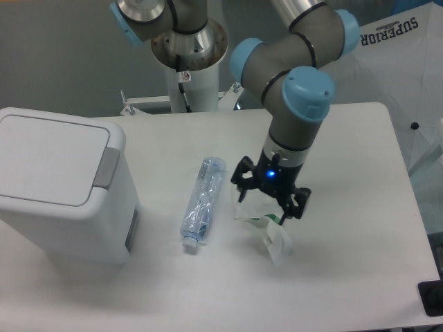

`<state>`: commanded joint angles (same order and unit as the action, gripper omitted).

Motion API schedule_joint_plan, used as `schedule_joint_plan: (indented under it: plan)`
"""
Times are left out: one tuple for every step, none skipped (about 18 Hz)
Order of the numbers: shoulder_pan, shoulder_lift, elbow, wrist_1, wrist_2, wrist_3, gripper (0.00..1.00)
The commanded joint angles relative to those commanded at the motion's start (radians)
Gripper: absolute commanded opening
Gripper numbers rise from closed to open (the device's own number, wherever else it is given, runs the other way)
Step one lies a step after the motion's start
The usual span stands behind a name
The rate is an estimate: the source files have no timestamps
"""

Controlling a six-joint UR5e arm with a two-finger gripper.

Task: Open the trash can
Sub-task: 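Move the gripper over the water bottle toward the trash can, then move the gripper to the trash can lid's edge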

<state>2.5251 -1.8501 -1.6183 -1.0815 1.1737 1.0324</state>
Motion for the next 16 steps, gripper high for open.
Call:
schedule_joint_plan:
  plan:
    - [-0.008,0.015,0.000,0.000,-0.015,-0.017,1.00]
    - [-0.011,0.025,-0.002,0.000,-0.038,-0.049,1.00]
    - [-0.018,0.029,0.000,0.000,-0.066,-0.086,1.00]
    - [-0.025,0.038,0.000,0.000,-0.086,-0.118,1.00]
    - [-0.031,0.048,0.000,0.000,-0.101,-0.149,1.00]
    - [-0.040,0.052,0.000,0.000,-0.115,-0.176,1.00]
    - [-0.054,0.054,0.001,0.000,-0.143,-0.207,1.00]
    - [-0.069,0.054,0.006,0.000,-0.178,-0.239,1.00]
    - [-0.075,0.055,0.012,0.000,-0.207,-0.285,1.00]
    - [-0.078,0.058,0.020,0.000,-0.224,-0.332,1.00]
    - [-0.081,0.072,0.024,0.000,-0.227,-0.383,1.00]
    - [-0.086,0.081,0.029,0.000,-0.226,-0.429,1.00]
    - [-0.091,0.084,0.037,0.002,-0.230,-0.466,1.00]
    - [-0.101,0.088,0.049,0.002,-0.242,-0.494,1.00]
    - [-0.104,0.092,0.058,0.002,-0.265,-0.515,1.00]
    - [-0.106,0.097,0.064,0.002,-0.288,-0.532,1.00]
